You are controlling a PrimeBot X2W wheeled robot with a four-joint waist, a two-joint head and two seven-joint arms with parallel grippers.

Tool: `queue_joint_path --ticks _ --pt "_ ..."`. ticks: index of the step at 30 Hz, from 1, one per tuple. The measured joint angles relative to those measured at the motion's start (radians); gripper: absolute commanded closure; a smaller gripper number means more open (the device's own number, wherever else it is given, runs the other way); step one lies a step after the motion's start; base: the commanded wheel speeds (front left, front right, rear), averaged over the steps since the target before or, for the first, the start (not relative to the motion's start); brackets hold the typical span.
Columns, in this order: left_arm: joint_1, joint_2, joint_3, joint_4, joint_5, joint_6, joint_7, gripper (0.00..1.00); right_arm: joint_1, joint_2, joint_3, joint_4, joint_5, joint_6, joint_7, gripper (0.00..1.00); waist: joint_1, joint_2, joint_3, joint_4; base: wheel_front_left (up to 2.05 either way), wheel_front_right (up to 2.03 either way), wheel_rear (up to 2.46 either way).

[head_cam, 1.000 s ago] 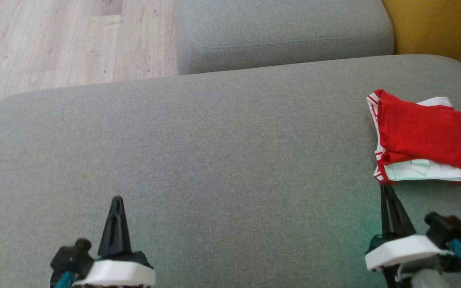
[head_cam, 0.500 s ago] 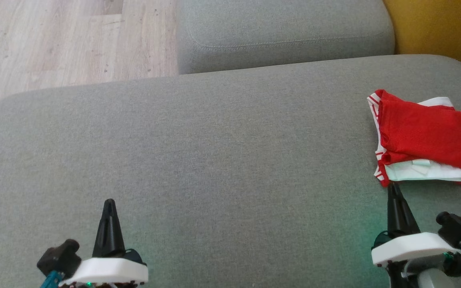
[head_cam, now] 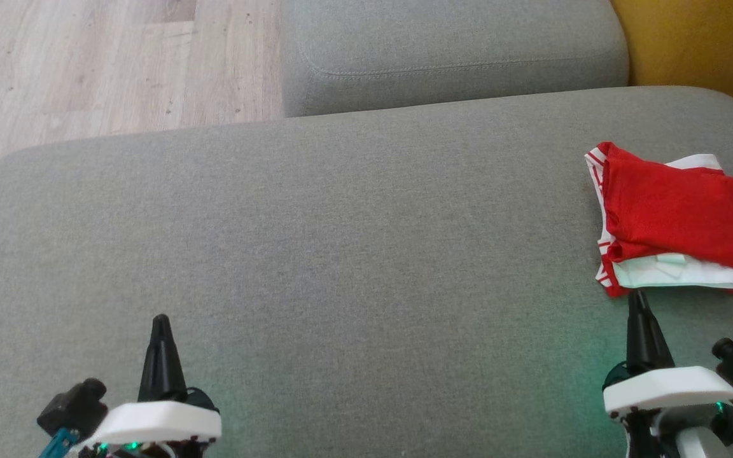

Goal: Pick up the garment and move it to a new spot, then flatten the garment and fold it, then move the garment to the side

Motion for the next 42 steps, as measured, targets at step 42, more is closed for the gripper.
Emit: queue_joint_path --ticks 42 --pt "-0.020 0.000 0.074 0.000 -0.403 -0.030 0.123 1.00 -0.019 0.000 -0.049 -0.032 0.448 0.000 0.120 1.00 0.0000 0.0000 0.005 0.005 0.00 0.00 0.00"
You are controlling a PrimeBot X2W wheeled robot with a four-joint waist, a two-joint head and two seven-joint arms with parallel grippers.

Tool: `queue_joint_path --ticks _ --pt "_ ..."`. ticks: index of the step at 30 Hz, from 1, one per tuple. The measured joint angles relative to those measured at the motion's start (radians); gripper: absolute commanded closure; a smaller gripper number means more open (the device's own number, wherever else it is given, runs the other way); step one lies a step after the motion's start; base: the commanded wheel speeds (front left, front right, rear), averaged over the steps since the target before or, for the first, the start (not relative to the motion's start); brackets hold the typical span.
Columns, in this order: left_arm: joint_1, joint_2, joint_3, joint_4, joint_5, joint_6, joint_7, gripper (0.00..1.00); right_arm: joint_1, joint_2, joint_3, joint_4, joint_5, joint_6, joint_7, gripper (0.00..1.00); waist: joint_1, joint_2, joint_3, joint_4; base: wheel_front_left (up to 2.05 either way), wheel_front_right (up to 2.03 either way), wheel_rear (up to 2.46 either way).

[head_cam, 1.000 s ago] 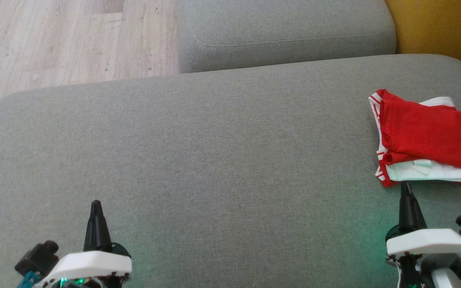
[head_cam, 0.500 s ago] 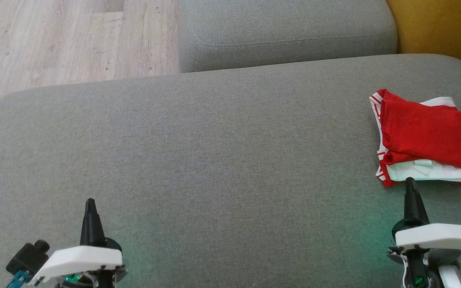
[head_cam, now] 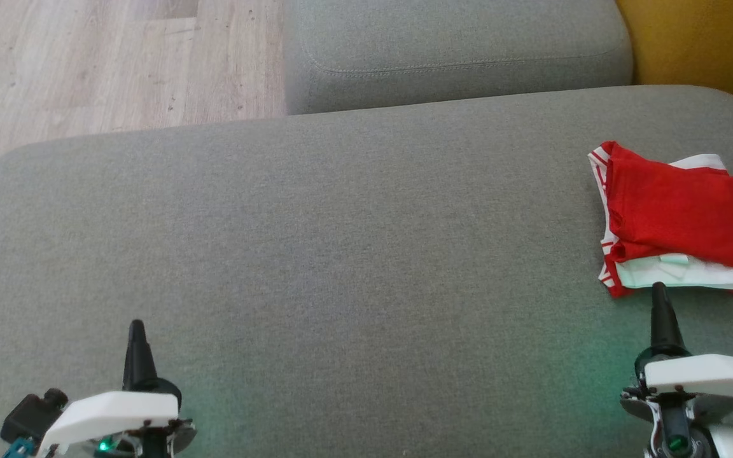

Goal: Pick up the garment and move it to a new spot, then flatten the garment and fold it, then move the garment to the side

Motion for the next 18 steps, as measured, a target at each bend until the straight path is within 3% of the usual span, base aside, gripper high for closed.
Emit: queue_joint_path --ticks 18 --pt "-0.019 0.000 0.034 0.000 -0.177 -0.016 0.053 1.00 -0.005 0.000 -0.022 -0.012 0.197 0.000 0.052 1.00 0.0000 0.0000 0.002 0.002 0.00 0.00 0.00"
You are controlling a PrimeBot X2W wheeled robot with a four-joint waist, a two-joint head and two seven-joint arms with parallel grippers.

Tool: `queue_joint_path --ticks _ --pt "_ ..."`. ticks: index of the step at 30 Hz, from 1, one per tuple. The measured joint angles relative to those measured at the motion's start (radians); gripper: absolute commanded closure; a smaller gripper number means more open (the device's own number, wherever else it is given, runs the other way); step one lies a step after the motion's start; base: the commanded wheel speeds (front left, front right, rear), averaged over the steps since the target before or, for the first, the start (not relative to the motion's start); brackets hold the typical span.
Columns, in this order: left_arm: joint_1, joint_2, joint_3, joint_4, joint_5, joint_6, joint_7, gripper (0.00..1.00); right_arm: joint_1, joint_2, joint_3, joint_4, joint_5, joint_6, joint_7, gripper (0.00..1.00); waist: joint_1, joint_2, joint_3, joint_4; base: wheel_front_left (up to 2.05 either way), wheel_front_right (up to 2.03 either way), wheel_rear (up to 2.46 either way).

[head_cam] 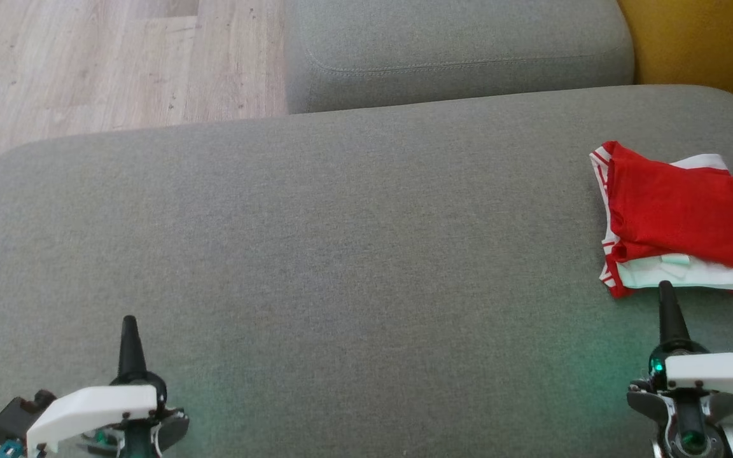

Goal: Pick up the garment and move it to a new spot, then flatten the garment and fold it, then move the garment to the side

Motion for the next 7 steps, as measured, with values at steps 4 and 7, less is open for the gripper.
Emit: queue_joint_path --ticks 4,7 --pt "0.000 0.000 0.010 0.000 -0.039 -0.001 0.009 1.00 0.000 0.000 -0.004 -0.003 0.043 0.000 0.010 1.00 0.0000 0.0000 0.000 0.000 0.00 0.00 0.00" --pt "0.000 0.000 0.015 0.000 -0.059 -0.002 0.018 1.00 0.000 0.000 -0.006 -0.006 0.065 0.000 0.017 1.00 0.0000 0.0000 0.001 0.001 0.00 0.00 0.00"
